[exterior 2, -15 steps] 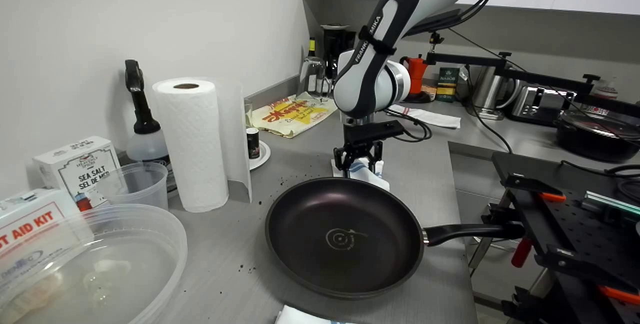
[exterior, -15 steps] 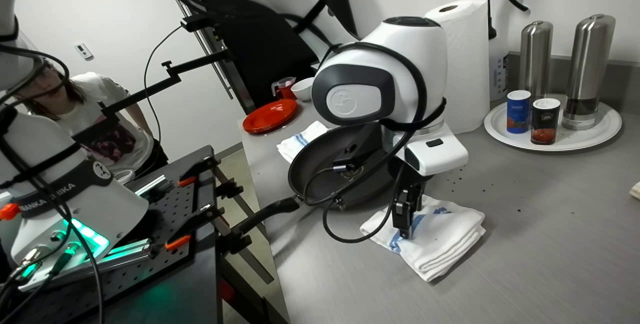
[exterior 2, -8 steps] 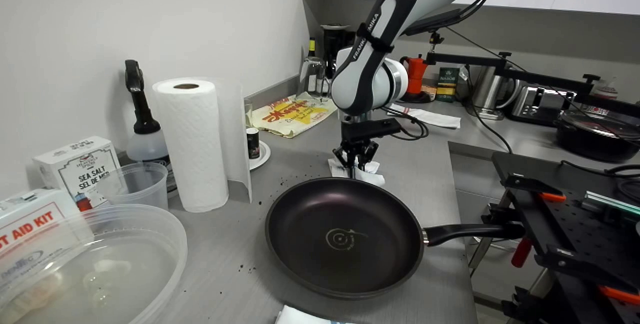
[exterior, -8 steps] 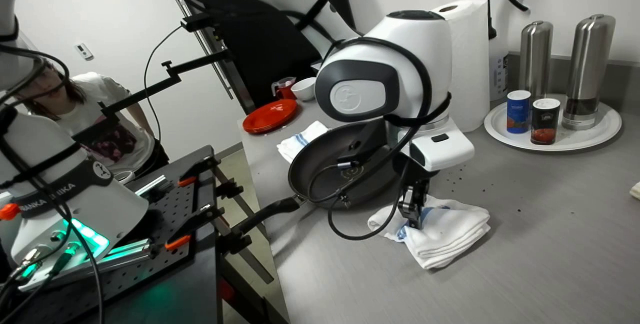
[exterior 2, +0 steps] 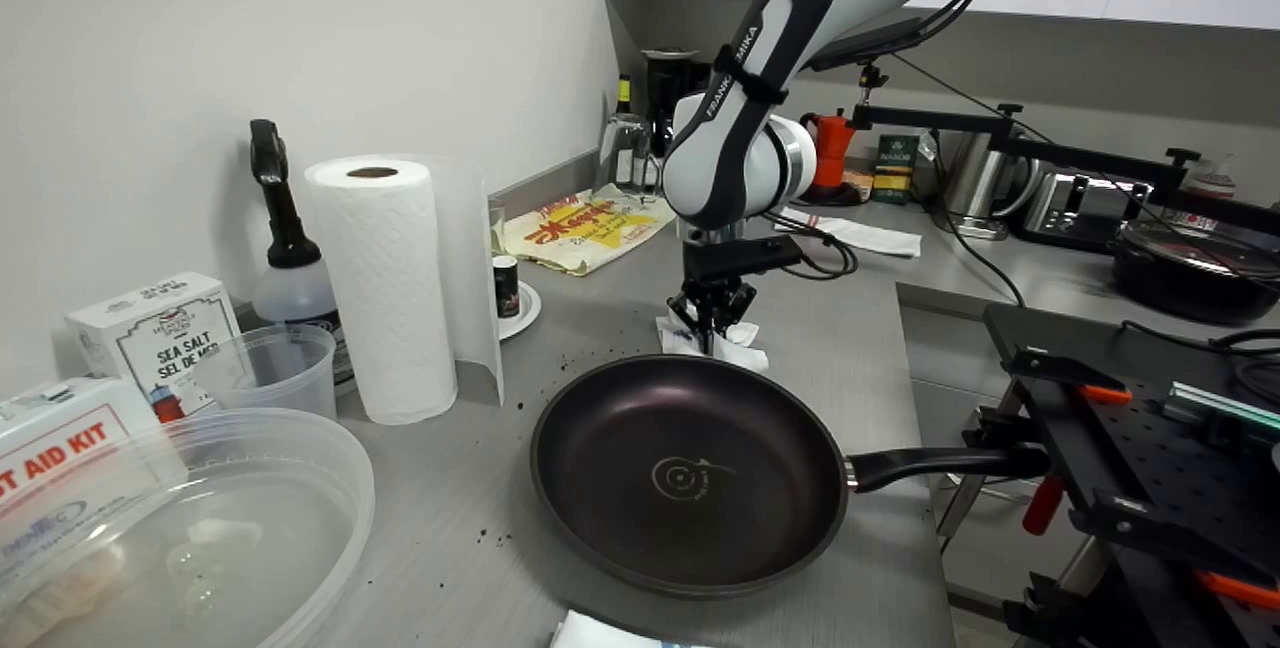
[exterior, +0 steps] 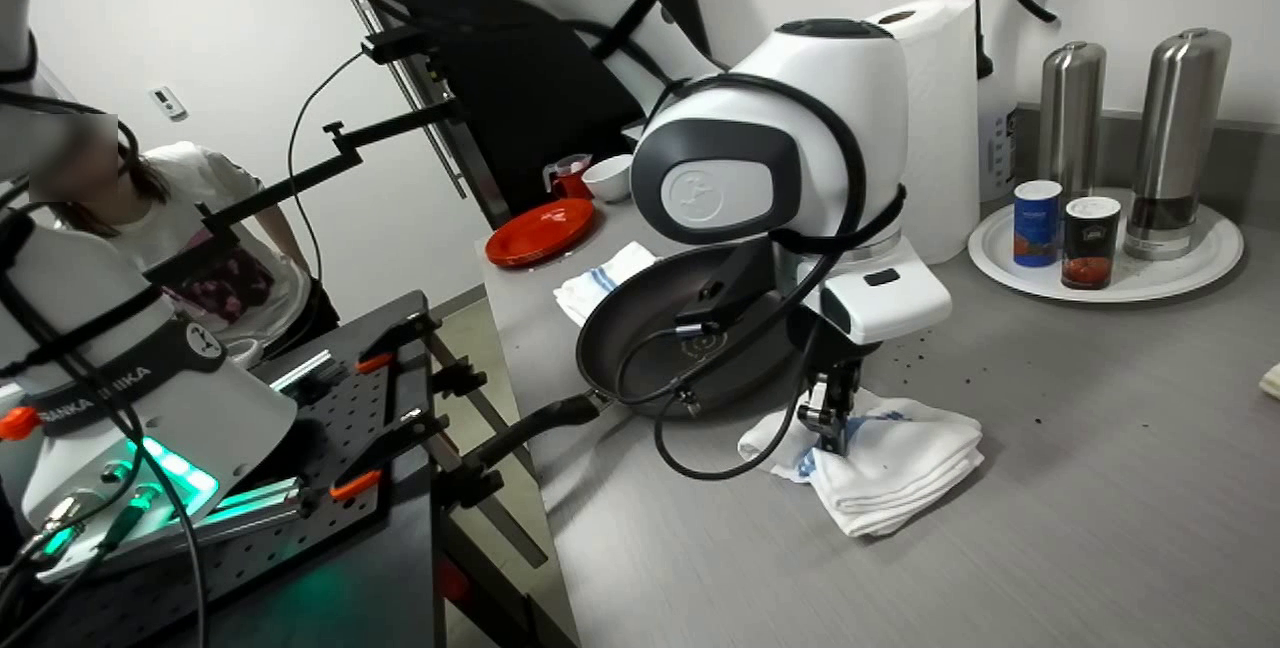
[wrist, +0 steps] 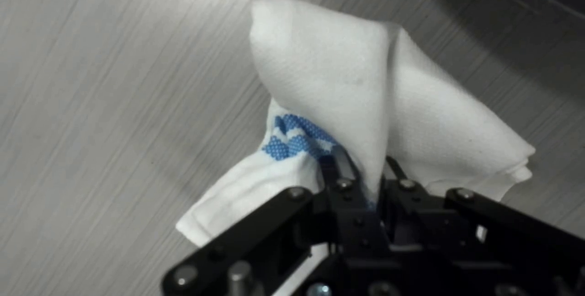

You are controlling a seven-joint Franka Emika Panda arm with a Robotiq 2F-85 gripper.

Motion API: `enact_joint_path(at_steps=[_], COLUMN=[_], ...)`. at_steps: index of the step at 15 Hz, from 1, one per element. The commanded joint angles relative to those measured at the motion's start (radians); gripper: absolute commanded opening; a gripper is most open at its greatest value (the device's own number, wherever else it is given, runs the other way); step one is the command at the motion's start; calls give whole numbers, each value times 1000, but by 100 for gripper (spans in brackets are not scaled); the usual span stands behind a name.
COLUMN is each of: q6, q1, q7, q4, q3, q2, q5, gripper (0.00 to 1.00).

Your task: Wipe the pan with the dish cloth

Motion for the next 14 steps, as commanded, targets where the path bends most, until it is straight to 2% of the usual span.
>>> enact_joint_path(at_steps=[1,9,14], q6=[-18,8,31], q1=[-4,1,24], q7=[15,48,73], q4=[25,-5,-60], q3=[4,-16,-37], q2=[10,-40,-120], q5=[20,36,32], gripper=[3,3,3])
